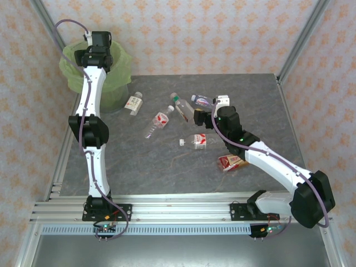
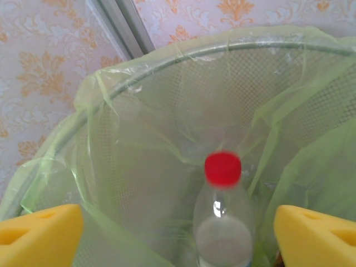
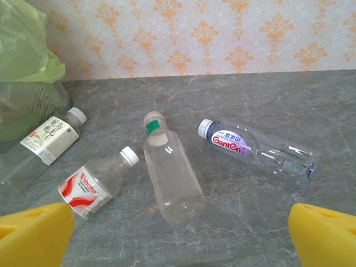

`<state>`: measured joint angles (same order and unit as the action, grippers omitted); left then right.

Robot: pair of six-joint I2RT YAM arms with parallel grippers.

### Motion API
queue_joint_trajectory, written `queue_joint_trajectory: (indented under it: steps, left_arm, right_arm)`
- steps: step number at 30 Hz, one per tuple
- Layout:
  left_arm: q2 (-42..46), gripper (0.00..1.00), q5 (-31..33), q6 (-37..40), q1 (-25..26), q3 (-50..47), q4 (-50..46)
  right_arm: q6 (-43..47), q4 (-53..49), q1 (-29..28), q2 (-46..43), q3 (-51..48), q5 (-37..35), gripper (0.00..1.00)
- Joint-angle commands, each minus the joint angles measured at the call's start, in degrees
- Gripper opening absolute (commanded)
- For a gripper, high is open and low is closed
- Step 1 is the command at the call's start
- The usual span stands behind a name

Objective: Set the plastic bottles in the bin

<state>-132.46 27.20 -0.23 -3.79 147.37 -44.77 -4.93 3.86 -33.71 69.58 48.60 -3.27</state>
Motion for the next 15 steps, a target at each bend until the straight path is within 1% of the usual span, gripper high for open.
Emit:
queue_joint_trajectory:
  steps: [1,5,11,15]
  left_arm:
    - [4.75,0.96,-4.19,-2.32,-0.37,2.45,-3.19]
    - [6.73,1.00,-10.76,-3.95,-0.26,2.40,-3.45]
    - [9.27,1.00,-17.45,-6.50,-0.25,2.43,-3.94]
    - [10.70,1.00,-21.95,-8.15,-0.25,2.43,-4.47]
  right_arm:
    - [-0.35,0.47,0.22,-0.94,-0.70,-1.04,0.99]
    - [-0.51,0.75,0.24,-0.57,-0.52,-1.46,0.99]
    - [-3.61,1.00,0.29,0.51,-0.70,-7.41,0.99]
    - [-4.98,3.65,0.31,0.78,-1.80,-5.98,0.99]
